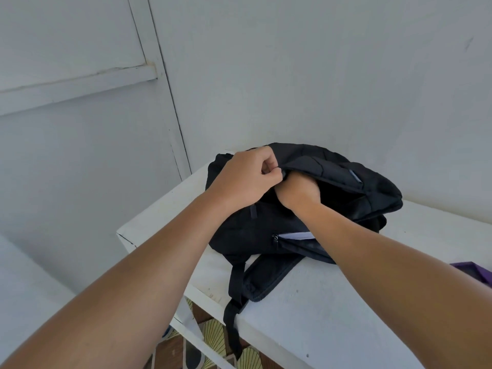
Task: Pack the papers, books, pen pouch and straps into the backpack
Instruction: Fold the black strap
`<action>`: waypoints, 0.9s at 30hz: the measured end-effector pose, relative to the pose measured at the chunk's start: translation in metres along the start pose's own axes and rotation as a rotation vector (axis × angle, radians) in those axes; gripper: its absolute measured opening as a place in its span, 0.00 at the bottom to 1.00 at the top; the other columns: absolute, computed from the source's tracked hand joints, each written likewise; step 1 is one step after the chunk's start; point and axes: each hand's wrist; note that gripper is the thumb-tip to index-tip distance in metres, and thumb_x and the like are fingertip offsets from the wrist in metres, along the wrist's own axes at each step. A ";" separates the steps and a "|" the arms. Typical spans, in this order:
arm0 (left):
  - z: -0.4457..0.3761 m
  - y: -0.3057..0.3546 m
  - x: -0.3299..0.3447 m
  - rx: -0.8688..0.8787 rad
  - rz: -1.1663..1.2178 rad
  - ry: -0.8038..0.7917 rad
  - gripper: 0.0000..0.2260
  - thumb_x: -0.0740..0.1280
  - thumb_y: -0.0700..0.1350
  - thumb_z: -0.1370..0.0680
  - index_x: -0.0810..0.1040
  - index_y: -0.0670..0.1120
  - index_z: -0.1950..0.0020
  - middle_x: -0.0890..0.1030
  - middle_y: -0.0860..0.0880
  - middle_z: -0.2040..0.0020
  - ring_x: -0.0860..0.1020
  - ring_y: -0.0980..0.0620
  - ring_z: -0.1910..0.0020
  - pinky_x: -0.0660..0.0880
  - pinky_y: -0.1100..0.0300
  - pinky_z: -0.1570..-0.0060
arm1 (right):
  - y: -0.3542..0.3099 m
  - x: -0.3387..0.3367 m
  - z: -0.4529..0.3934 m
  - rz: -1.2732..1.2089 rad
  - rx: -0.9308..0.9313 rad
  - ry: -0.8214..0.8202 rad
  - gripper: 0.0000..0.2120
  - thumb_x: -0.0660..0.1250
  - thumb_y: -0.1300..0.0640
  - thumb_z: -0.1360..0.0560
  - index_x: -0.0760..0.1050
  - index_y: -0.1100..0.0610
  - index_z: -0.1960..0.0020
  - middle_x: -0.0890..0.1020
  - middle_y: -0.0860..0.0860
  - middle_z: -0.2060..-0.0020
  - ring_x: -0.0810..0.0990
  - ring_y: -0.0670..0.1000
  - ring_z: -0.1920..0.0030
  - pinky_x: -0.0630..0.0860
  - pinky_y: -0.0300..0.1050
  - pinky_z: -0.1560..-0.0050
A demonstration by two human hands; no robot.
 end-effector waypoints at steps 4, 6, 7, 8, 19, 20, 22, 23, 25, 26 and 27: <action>0.000 0.001 0.005 0.009 -0.061 0.025 0.04 0.68 0.50 0.21 0.78 0.51 0.54 0.82 0.55 0.57 0.80 0.55 0.57 0.79 0.50 0.51 | -0.009 -0.001 -0.021 0.039 0.016 -0.130 0.08 0.56 0.58 0.16 0.73 0.58 0.44 0.78 0.58 0.45 0.77 0.62 0.35 0.74 0.53 0.39; 0.001 -0.002 0.005 0.006 -0.096 0.042 0.04 0.67 0.50 0.21 0.77 0.51 0.54 0.82 0.55 0.57 0.80 0.55 0.58 0.79 0.51 0.52 | -0.012 -0.001 -0.021 0.044 -0.010 -0.178 0.11 0.55 0.57 0.16 0.74 0.58 0.40 0.77 0.59 0.45 0.76 0.63 0.34 0.73 0.55 0.39; 0.002 -0.004 0.007 0.011 -0.113 0.031 0.04 0.67 0.50 0.21 0.77 0.51 0.55 0.82 0.55 0.58 0.80 0.55 0.58 0.79 0.50 0.53 | -0.009 0.003 -0.015 0.043 -0.032 -0.173 0.09 0.55 0.58 0.16 0.73 0.57 0.43 0.77 0.58 0.46 0.76 0.63 0.35 0.73 0.55 0.39; 0.003 -0.007 0.009 0.018 -0.133 0.014 0.05 0.67 0.50 0.21 0.76 0.52 0.55 0.82 0.55 0.58 0.80 0.54 0.59 0.79 0.50 0.53 | -0.004 0.009 -0.008 0.039 -0.056 -0.149 0.07 0.55 0.58 0.16 0.71 0.56 0.48 0.78 0.58 0.47 0.76 0.63 0.36 0.74 0.56 0.39; 0.005 0.012 0.082 0.198 -0.535 -0.034 0.08 0.65 0.47 0.20 0.75 0.50 0.42 0.76 0.49 0.44 0.74 0.46 0.48 0.77 0.49 0.52 | 0.084 0.001 0.084 -0.310 -0.051 0.109 0.13 0.62 0.49 0.16 0.75 0.58 0.48 0.78 0.59 0.44 0.72 0.61 0.38 0.68 0.55 0.33; 0.005 0.017 0.085 0.207 -0.579 -0.041 0.07 0.64 0.46 0.19 0.76 0.49 0.42 0.76 0.49 0.45 0.74 0.46 0.49 0.76 0.49 0.53 | 0.089 0.003 0.086 -0.320 -0.060 0.098 0.13 0.64 0.47 0.17 0.74 0.57 0.50 0.79 0.56 0.46 0.73 0.58 0.42 0.71 0.53 0.38; 0.006 0.022 0.086 0.182 -0.575 -0.030 0.06 0.62 0.45 0.18 0.76 0.48 0.43 0.77 0.49 0.48 0.76 0.47 0.52 0.76 0.49 0.54 | 0.092 0.005 0.086 -0.357 -0.111 0.029 0.13 0.66 0.46 0.18 0.75 0.56 0.50 0.80 0.51 0.52 0.77 0.54 0.50 0.75 0.50 0.48; 0.006 0.023 0.084 0.142 -0.522 -0.011 0.06 0.62 0.46 0.18 0.76 0.48 0.44 0.78 0.50 0.50 0.76 0.49 0.54 0.77 0.49 0.55 | 0.088 0.006 0.084 -0.352 -0.152 0.006 0.13 0.64 0.45 0.18 0.76 0.55 0.48 0.80 0.49 0.53 0.78 0.55 0.50 0.77 0.53 0.48; 0.007 0.024 0.078 0.075 -0.413 0.022 0.05 0.64 0.47 0.19 0.77 0.49 0.47 0.78 0.53 0.53 0.77 0.51 0.55 0.78 0.50 0.54 | 0.079 0.005 0.079 -0.289 -0.203 -0.039 0.16 0.58 0.43 0.18 0.78 0.52 0.43 0.80 0.49 0.49 0.77 0.60 0.44 0.75 0.60 0.39; 0.008 0.026 0.074 0.059 -0.388 0.027 0.04 0.65 0.48 0.20 0.77 0.50 0.47 0.78 0.54 0.54 0.78 0.52 0.55 0.79 0.50 0.54 | 0.073 0.003 0.077 -0.243 -0.215 -0.070 0.17 0.56 0.44 0.17 0.78 0.51 0.38 0.79 0.50 0.43 0.74 0.62 0.37 0.70 0.62 0.33; 0.009 0.028 0.070 0.051 -0.372 0.028 0.04 0.65 0.48 0.20 0.77 0.50 0.48 0.78 0.54 0.54 0.78 0.52 0.55 0.78 0.50 0.54 | 0.068 0.002 0.072 -0.194 -0.221 -0.089 0.19 0.54 0.46 0.15 0.76 0.51 0.32 0.77 0.52 0.37 0.69 0.62 0.32 0.65 0.62 0.29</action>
Point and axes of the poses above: each hand's wrist, its own z-axis away from the middle knuckle, its own x-axis out of the palm, y = z × x
